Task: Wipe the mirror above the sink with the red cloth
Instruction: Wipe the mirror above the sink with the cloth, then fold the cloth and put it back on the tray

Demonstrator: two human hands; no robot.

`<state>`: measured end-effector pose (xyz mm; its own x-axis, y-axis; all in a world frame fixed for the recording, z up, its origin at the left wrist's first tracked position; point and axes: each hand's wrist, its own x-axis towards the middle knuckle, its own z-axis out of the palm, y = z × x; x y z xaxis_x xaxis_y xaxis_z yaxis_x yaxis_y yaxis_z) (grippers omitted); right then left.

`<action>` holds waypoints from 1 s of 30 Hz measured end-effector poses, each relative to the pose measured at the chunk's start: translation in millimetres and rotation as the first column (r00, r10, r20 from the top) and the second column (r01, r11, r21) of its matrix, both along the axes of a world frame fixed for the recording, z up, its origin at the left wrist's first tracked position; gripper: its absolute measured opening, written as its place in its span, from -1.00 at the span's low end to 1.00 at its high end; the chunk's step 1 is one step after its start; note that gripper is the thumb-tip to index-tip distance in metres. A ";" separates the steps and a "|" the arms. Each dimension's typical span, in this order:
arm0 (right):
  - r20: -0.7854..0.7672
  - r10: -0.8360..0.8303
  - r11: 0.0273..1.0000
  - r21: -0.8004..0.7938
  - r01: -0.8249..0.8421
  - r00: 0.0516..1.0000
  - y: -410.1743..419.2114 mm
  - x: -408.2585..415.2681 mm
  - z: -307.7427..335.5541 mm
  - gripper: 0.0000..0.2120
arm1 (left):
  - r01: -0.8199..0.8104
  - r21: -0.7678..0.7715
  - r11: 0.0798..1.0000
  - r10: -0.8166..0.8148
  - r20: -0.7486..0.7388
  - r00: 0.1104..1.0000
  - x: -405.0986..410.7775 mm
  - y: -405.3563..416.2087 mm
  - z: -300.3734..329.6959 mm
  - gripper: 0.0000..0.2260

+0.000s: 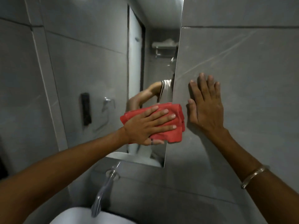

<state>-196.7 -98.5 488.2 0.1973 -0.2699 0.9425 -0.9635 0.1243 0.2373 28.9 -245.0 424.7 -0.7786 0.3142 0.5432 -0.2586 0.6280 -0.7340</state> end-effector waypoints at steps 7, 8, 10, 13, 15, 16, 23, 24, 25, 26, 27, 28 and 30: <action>0.021 0.009 0.990 0.139 -0.012 1.000 24.9 15.2 -68.4 -0.43 | 0.012 -0.093 0.996 0.006 0.186 0.982 13.1 3.7 -111.7 -0.52; 0.029 0.011 0.989 0.150 -0.016 1.000 28.1 16.4 -75.7 -0.43 | 0.041 -0.105 0.994 -0.018 0.206 0.978 15.8 4.1 -120.0 -0.54; 0.054 0.003 0.985 0.174 -0.012 0.999 38.1 17.5 -89.9 -0.45 | 0.100 -0.077 0.992 -0.076 0.269 0.960 20.3 9.7 -133.4 -0.56; 0.107 0.005 0.975 0.221 -0.029 0.994 56.8 19.8 -114.2 -0.48 | 0.125 0.036 0.992 -0.130 0.300 0.945 25.2 24.8 -149.2 -0.61; 0.169 0.023 0.961 0.268 -0.068 0.985 70.3 22.7 -135.5 -0.50 | 0.090 0.181 0.979 -0.137 0.266 0.954 26.4 40.8 -154.4 -0.67; 0.224 0.039 0.947 0.303 -0.108 0.974 77.0 24.7 -146.9 -0.49 | 0.066 0.306 0.950 -0.150 0.260 0.954 26.6 49.1 -156.2 -0.66; 0.874 -0.046 0.812 0.314 -0.491 0.483 141.4 58.9 -266.0 -0.55 | 0.276 0.876 -0.395 0.224 -0.200 0.954 26.7 151.8 -211.8 -0.40; 0.950 -0.091 0.815 0.244 -0.525 0.300 146.3 66.4 -277.2 -0.55 | 0.406 0.715 -0.570 0.353 -0.233 0.906 23.5 165.8 -218.0 -0.45; 0.985 -0.154 0.813 0.174 -0.556 0.083 152.0 70.5 -291.3 -0.56 | 0.496 0.519 -0.696 0.449 -0.225 0.865 17.0 178.2 -228.5 -0.52; 0.963 -0.222 0.796 0.091 -0.599 -0.150 153.4 71.7 -303.1 -0.59 | 0.556 0.311 -0.770 0.517 -0.207 0.831 8.9 185.0 -238.1 -0.61; 0.880 -0.308 0.763 0.002 -0.646 -0.361 157.6 74.7 -317.0 -0.62 | 0.573 0.125 -0.810 0.552 -0.169 0.816 3.1 197.0 -248.4 -0.68; 0.767 -0.380 0.728 -0.097 -0.678 -0.517 159.3 78.7 -327.0 -0.61 | 0.547 -0.020 -0.837 0.545 -0.120 0.830 1.4 206.8 -255.6 -0.67; 0.616 -0.449 0.675 -0.241 -0.697 -0.647 167.6 85.3 -346.3 -0.56 | 0.429 -0.210 -0.878 0.458 -0.113 0.882 -5.4 225.9 -271.2 -0.65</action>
